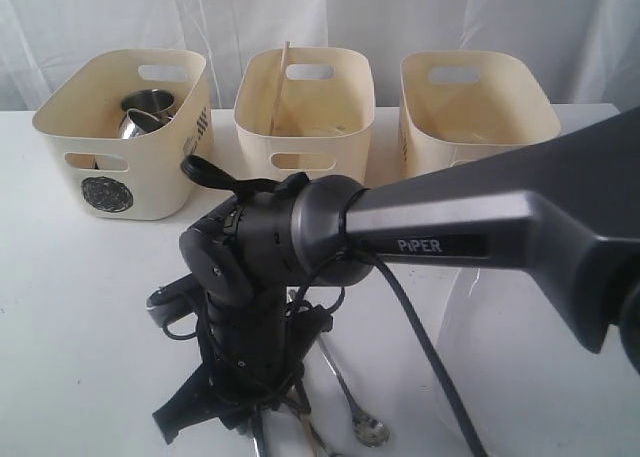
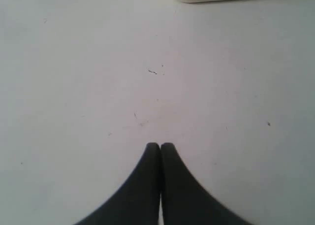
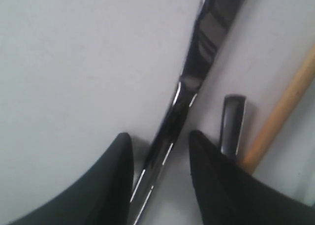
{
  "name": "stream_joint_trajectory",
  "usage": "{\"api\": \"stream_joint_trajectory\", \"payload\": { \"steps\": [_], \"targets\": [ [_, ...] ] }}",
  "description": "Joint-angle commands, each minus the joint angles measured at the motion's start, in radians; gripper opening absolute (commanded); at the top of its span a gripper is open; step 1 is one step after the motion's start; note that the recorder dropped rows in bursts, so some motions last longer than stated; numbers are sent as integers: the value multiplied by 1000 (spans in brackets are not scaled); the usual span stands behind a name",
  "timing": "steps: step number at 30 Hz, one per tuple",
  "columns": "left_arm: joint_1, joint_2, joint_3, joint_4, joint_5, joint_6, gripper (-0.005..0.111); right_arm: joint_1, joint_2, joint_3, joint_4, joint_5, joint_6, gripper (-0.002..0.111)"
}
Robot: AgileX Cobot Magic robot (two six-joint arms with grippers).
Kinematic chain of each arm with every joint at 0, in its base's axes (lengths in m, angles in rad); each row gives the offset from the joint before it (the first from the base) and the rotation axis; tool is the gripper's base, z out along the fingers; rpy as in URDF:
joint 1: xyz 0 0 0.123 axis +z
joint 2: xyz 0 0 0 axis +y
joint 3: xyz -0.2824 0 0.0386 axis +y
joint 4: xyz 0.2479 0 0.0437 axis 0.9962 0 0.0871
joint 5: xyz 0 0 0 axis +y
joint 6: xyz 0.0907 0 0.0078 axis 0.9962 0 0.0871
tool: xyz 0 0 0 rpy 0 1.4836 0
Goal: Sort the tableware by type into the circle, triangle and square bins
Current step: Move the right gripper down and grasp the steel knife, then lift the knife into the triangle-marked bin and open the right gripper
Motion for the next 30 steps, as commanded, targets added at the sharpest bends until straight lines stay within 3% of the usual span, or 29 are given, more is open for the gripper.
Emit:
{"api": "stream_joint_trajectory", "payload": {
  "steps": [1, 9, 12, 16, 21, 30],
  "targets": [
    [2, -5, 9, -4, 13, -2, 0, -2, 25, 8, -24, -72, 58, 35],
    [2, -5, 9, -4, 13, -2, 0, -2, 111, 8, -24, -54, 75, 20],
    [2, -5, 9, -4, 13, -2, 0, -2, 125, 8, -38, -52, 70, 0],
    [2, -5, 9, -4, 13, -2, 0, -2, 68, 8, -38, -56, 22, 0],
    [2, -5, 9, -4, 13, -2, 0, -6, -34, 8, -129, -205, 6, 0],
    [2, -5, 9, -4, 13, -2, 0, -9, -108, 8, -127, -231, 8, 0]
  ]
}}
